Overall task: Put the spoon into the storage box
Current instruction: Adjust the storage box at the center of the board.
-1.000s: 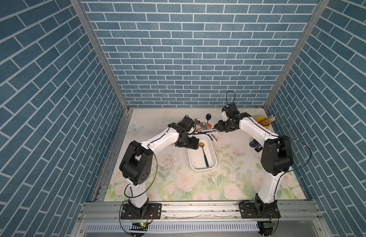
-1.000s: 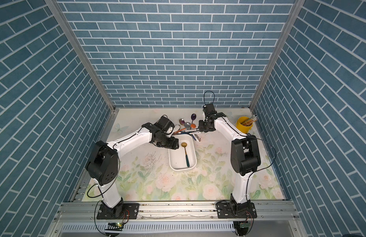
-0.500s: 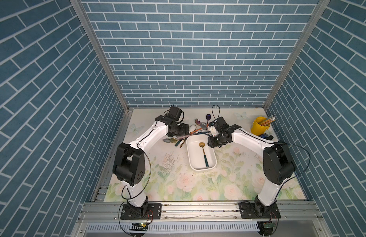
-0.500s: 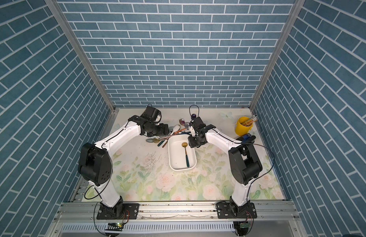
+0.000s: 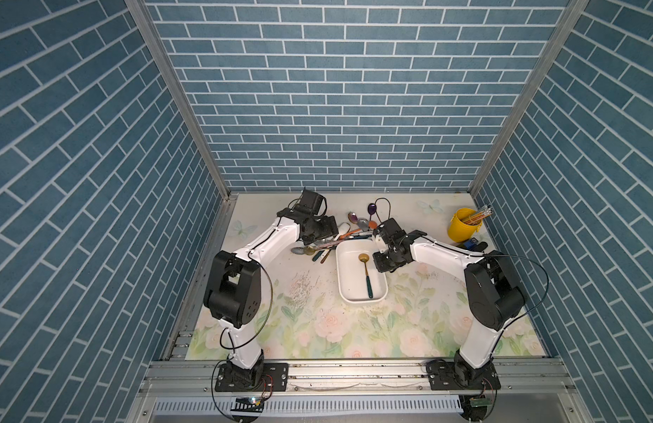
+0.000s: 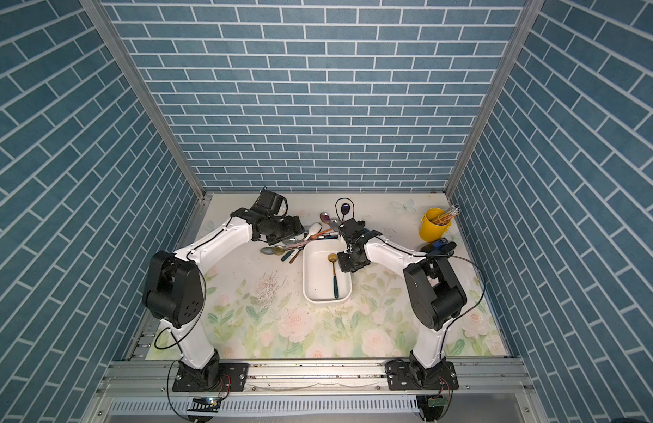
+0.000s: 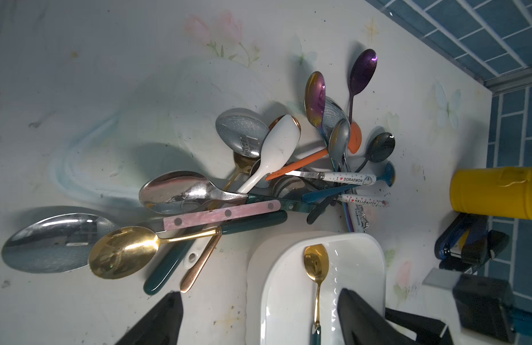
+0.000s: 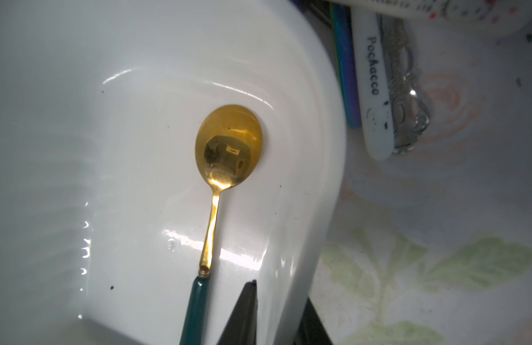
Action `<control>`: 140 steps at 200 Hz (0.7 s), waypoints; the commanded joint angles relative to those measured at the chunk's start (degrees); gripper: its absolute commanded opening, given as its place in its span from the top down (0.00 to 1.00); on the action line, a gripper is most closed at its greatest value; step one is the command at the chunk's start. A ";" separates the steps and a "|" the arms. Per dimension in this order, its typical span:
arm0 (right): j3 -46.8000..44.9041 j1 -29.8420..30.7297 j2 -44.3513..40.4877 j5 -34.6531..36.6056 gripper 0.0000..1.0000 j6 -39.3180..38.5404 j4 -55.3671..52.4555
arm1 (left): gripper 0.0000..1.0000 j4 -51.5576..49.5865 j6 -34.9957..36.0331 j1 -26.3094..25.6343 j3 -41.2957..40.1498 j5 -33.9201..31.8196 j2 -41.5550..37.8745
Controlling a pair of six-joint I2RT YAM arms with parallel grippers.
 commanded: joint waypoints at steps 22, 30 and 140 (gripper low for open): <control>-2.48 0.65 -3.12 3.12 0.84 -1.19 -3.61 | 0.13 4.98 -7.47 0.43 -1.88 1.65 1.36; -3.07 0.68 -4.07 3.68 0.85 -1.78 -4.20 | 0.13 5.69 -8.84 0.36 -2.16 1.89 1.51; -0.80 0.25 -10.16 5.44 0.56 -2.65 -8.15 | 0.22 12.89 -31.33 -0.88 -5.06 -3.25 4.17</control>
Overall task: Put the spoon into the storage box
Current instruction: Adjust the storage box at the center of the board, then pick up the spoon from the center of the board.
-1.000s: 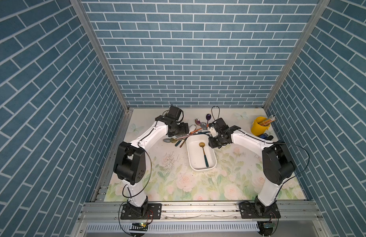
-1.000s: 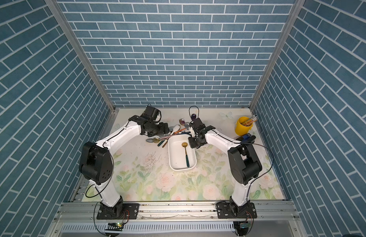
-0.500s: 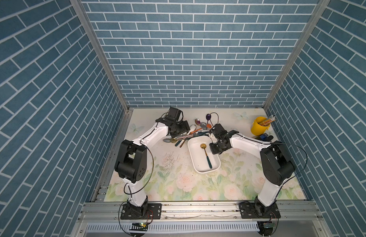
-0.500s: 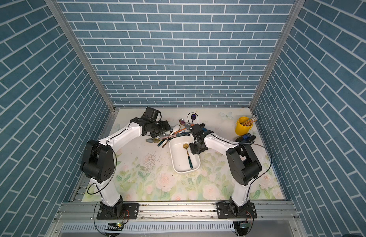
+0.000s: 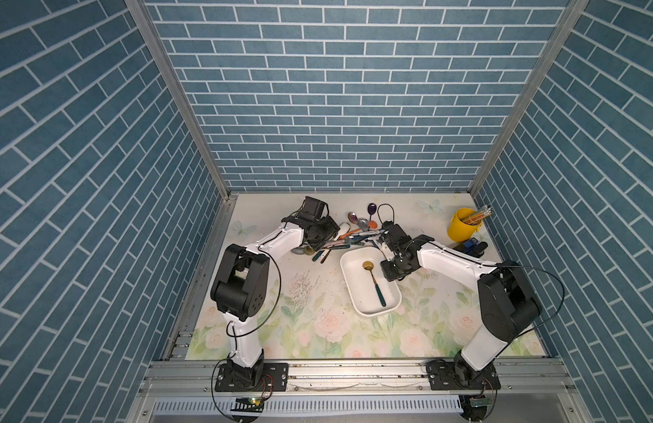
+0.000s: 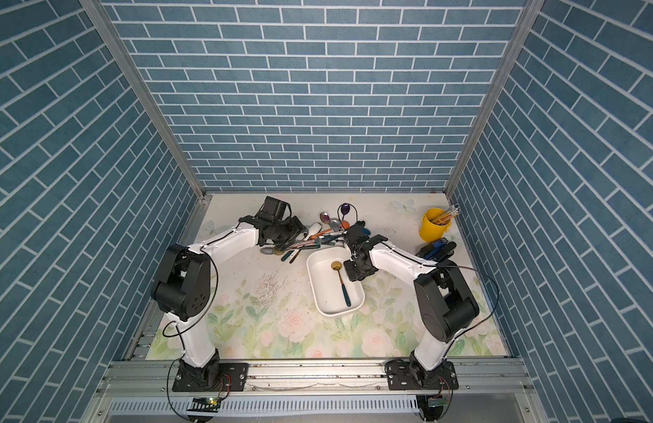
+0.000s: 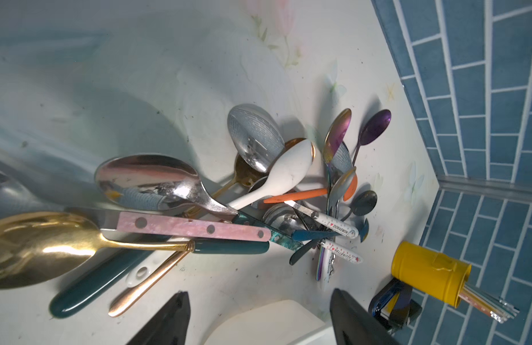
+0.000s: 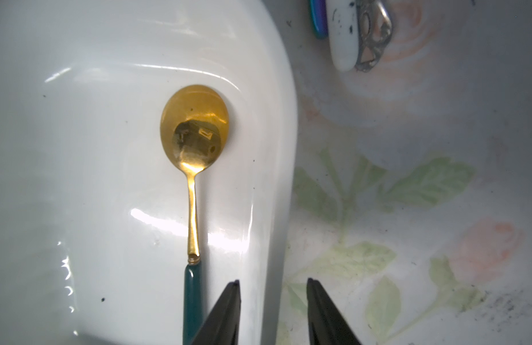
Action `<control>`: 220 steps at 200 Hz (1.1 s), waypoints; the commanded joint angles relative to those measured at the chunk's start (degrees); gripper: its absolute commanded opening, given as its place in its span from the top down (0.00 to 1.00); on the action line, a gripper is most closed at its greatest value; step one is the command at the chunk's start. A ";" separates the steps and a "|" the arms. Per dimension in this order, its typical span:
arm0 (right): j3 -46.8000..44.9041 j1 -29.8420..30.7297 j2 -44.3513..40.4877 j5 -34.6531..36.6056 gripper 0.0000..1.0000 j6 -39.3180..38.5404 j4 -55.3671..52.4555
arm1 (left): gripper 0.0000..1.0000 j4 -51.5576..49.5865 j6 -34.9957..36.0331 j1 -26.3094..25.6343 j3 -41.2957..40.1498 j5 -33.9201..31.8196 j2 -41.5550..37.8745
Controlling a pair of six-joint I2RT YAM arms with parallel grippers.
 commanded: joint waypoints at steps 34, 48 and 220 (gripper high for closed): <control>5.34 -2.12 -5.71 0.24 0.54 -0.86 -1.35 | 0.25 2.13 -11.84 -0.86 -0.01 -6.08 2.27; 4.83 -3.12 -6.37 -0.30 0.54 -1.23 -1.03 | 0.27 2.44 -13.66 -1.12 0.13 -6.55 3.10; -3.17 -12.29 -6.72 -8.59 0.55 -7.92 4.19 | 0.41 -5.38 -17.32 -2.74 5.66 -11.12 12.02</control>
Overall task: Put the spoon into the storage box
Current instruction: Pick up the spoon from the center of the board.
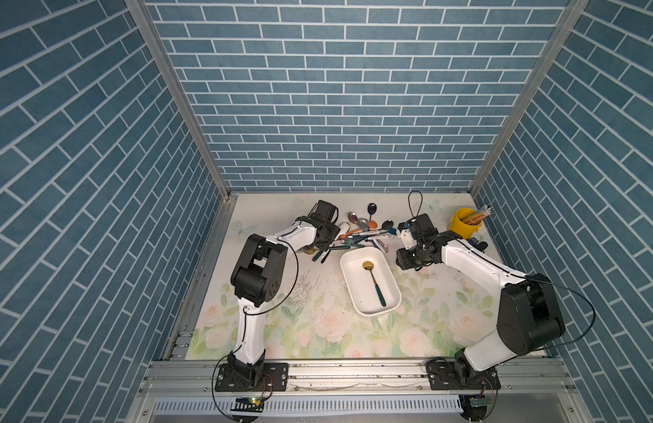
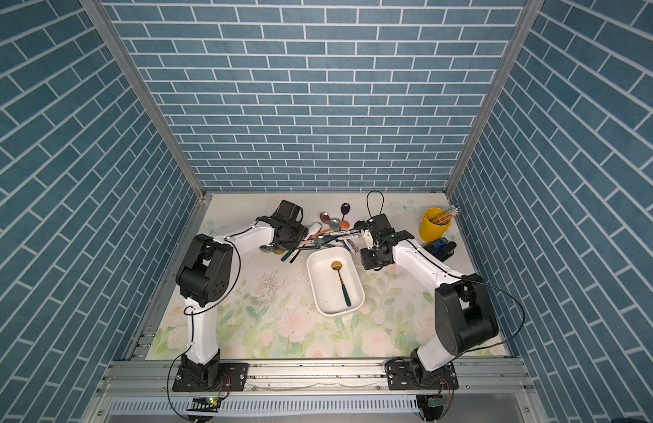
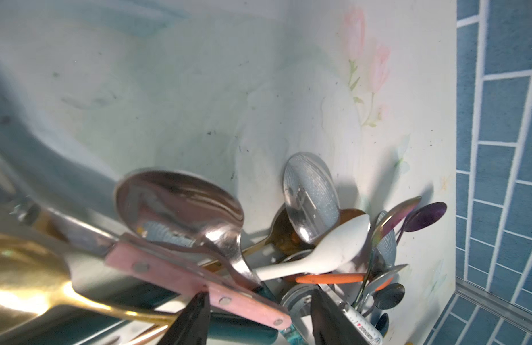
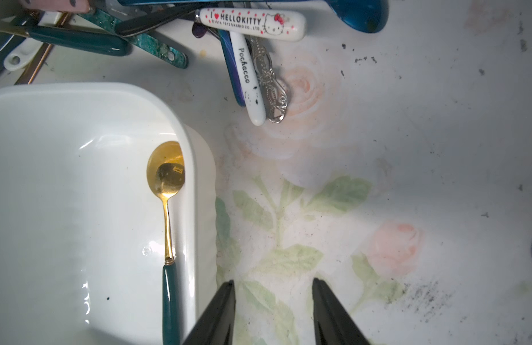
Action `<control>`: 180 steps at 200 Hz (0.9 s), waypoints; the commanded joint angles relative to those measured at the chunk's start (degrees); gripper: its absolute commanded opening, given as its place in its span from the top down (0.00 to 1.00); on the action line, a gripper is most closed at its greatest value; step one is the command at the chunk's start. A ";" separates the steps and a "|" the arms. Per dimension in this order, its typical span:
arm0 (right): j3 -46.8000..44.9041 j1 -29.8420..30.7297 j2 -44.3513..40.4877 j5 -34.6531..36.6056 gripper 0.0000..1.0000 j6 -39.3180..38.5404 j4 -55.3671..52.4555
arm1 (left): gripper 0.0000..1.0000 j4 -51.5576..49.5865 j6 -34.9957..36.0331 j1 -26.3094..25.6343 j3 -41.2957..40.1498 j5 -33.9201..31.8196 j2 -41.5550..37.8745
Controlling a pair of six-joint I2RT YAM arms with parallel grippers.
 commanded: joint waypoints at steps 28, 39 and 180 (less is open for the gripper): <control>-1.54 -1.42 1.04 -3.61 0.55 -2.87 2.30 | 0.41 -5.06 -0.85 -0.48 -2.53 -1.29 0.36; -1.72 -1.51 1.29 -4.01 0.55 -3.10 2.61 | 0.41 -5.53 -0.85 -0.46 -2.70 -1.30 0.35; -2.12 -2.06 3.71 -7.57 0.56 -3.29 3.93 | 0.57 -8.34 2.97 1.52 -5.04 -0.20 1.41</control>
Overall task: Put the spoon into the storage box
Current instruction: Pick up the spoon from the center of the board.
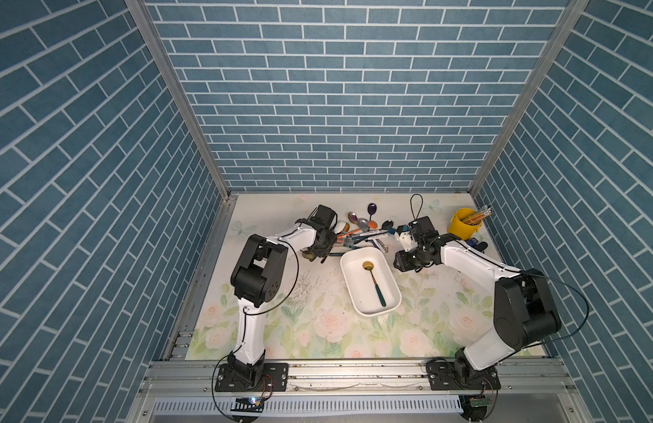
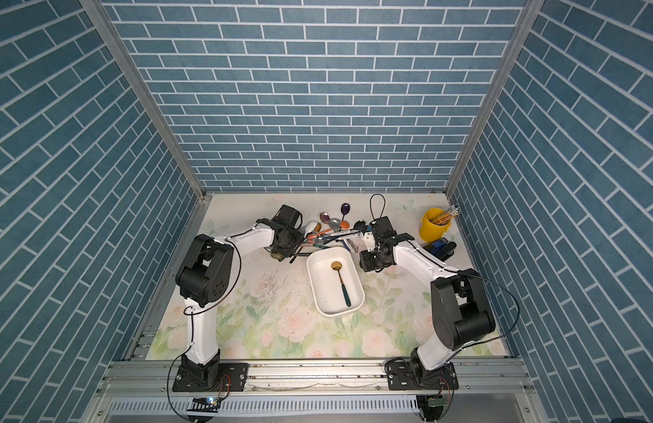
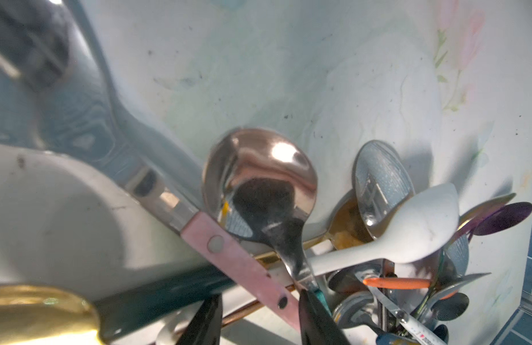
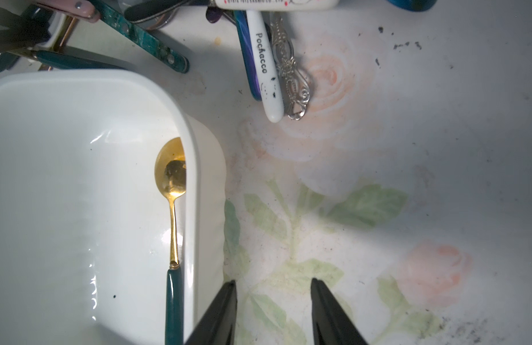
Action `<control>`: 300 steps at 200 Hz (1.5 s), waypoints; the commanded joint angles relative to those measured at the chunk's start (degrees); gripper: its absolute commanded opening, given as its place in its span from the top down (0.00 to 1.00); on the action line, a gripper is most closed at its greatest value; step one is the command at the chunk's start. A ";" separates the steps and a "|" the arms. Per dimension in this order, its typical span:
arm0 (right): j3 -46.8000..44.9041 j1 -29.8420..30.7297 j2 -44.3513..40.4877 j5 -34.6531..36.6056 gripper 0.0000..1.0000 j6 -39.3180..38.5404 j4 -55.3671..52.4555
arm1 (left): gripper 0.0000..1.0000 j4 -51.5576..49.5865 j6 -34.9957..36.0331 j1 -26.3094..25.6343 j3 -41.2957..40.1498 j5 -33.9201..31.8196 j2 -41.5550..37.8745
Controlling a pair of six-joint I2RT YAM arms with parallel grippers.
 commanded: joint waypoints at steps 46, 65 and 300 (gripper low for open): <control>0.98 -0.20 1.63 -2.13 0.57 -1.27 -0.48 | 0.64 -3.88 2.33 1.78 -2.82 1.38 1.65; 1.17 -0.22 1.62 -2.48 0.57 -0.91 -0.56 | 0.68 -3.27 2.42 1.89 -3.52 2.35 1.30; 1.61 -0.09 1.65 -4.68 0.58 2.63 -0.73 | 0.90 -3.00 10.21 3.73 -5.61 2.84 -3.23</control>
